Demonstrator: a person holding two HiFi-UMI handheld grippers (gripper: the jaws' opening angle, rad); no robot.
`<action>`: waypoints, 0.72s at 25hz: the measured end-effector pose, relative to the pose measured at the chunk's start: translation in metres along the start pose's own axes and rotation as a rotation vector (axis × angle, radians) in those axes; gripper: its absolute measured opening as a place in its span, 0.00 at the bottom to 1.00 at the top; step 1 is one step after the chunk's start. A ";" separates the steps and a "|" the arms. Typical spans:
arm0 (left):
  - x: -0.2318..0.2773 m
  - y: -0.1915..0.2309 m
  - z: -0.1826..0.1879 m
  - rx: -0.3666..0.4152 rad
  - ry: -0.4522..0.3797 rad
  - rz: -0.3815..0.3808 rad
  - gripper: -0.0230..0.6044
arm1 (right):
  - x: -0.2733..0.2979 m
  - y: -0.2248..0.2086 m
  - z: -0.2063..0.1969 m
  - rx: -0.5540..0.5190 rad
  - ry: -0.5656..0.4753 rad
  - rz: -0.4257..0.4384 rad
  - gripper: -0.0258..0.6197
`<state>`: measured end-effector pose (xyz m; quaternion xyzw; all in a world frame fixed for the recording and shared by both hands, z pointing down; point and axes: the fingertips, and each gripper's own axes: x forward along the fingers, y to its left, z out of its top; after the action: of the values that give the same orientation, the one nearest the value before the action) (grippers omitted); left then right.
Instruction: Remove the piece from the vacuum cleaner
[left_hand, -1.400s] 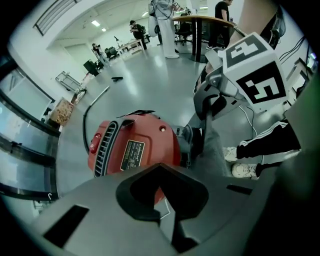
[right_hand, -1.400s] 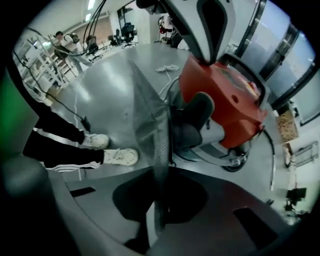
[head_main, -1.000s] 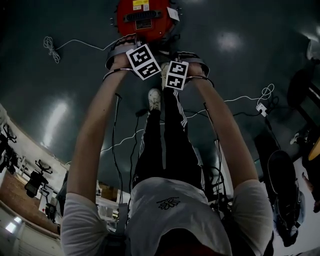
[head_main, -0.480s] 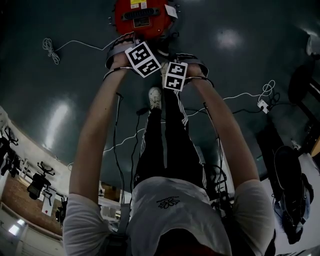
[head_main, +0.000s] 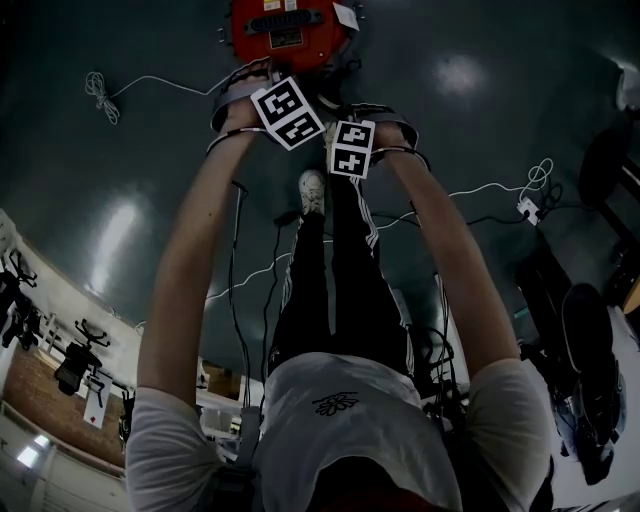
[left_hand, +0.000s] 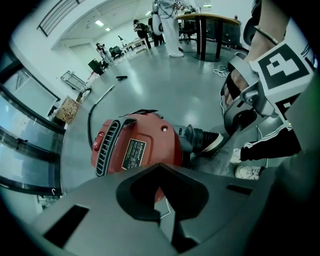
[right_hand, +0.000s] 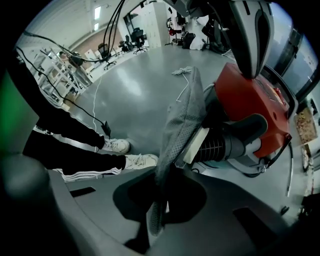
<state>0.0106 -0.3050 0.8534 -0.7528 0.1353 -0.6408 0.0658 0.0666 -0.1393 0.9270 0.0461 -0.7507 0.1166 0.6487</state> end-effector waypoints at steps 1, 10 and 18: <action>0.000 0.000 0.000 0.001 0.001 0.000 0.03 | 0.000 0.001 0.000 -0.004 -0.001 0.002 0.08; 0.000 0.000 0.000 -0.007 -0.007 0.005 0.03 | 0.035 0.110 0.000 -0.130 0.045 0.219 0.08; 0.000 0.004 -0.006 -0.325 -0.089 -0.002 0.03 | 0.027 0.085 -0.003 0.120 -0.021 0.093 0.07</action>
<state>0.0039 -0.3088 0.8533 -0.7815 0.2333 -0.5764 -0.0517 0.0467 -0.0537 0.9441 0.0512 -0.7503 0.1912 0.6308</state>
